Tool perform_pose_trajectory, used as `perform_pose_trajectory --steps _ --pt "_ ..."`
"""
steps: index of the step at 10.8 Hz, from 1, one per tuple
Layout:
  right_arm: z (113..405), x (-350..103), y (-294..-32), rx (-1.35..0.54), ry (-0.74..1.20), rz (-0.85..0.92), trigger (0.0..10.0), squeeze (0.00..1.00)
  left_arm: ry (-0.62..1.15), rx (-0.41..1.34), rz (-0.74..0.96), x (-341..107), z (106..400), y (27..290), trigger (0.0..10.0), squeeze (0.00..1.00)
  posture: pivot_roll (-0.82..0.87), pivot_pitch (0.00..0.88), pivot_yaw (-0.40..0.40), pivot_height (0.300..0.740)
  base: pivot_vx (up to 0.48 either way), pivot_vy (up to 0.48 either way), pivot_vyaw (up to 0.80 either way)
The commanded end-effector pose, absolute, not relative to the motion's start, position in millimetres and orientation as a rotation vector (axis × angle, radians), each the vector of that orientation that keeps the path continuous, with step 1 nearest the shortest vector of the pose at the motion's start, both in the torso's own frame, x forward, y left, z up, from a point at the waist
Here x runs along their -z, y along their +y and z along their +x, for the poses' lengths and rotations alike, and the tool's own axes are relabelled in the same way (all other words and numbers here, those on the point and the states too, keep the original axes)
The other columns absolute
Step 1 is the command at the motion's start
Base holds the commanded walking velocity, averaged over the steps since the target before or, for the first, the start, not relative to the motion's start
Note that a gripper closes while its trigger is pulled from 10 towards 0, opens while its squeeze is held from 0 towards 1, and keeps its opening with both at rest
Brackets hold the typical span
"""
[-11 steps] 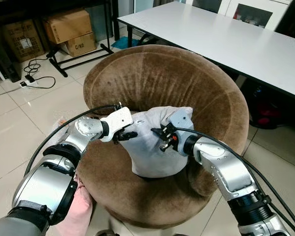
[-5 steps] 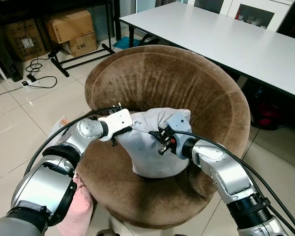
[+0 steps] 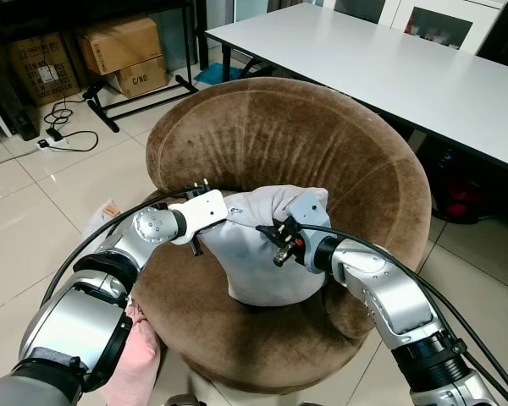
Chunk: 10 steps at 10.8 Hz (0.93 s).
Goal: Move the pillow to the sofa from floor
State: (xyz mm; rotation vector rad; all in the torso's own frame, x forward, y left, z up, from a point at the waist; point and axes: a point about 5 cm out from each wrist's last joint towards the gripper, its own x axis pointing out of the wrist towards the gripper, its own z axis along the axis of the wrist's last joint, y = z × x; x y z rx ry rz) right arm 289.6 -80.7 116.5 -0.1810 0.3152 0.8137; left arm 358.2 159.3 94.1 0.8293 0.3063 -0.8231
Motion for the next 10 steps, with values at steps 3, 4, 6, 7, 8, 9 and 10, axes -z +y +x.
perform_pose_trajectory --steps 3,4,6,7,8,9,10 --pt "294.1 -127.1 -83.2 -0.819 0.291 -0.153 10.0 0.0 0.38 0.805 0.854 -81.5 351.8 171.0 0.0 0.0 -0.09 0.0 -0.034 0.74 0.0 0.0 0.0" --pt "295.0 -125.6 -85.3 -0.8 0.294 -0.137 10.0 0.76 0.382 0.803 0.861 -80.9 351.3 172.4 0.0 0.0 -0.09 0.0 -0.035 0.74 0.0 0.0 0.0" --pt "299.1 -127.8 -92.9 -0.782 0.285 -0.103 10.0 1.0 0.388 0.789 0.871 -80.0 350.6 176.9 0.0 0.0 -0.08 0.0 -0.035 0.74 0.0 0.0 0.0" --pt "301.0 -138.8 -100.8 -0.835 0.216 -0.136 10.0 1.0 0.383 0.787 0.877 -80.6 350.7 177.7 0.0 0.0 -0.08 0.0 -0.034 0.74 0.0 0.0 0.0" --pt "300.3 -155.2 -108.1 -0.926 0.124 -0.193 10.0 1.0 0.367 0.793 0.882 -82.5 351.2 177.2 0.0 0.0 -0.09 0.0 -0.032 0.74 0.0 0.0 0.0" --pt "302.2 -170.1 -110.8 -0.96 0.052 -0.214 10.0 1.0 0.344 0.813 0.885 -84.8 351.7 174.5 0.0 0.0 -0.09 0.0 -0.029 0.74 0.0 0.0 0.0" --pt "306.5 -186.6 -104.5 -0.988 -0.045 -0.311 10.0 1.0 0.317 0.857 0.894 -87.6 351.9 168.7 0.0 0.0 -0.09 0.0 -0.028 0.74 0.0 0.0 0.0"
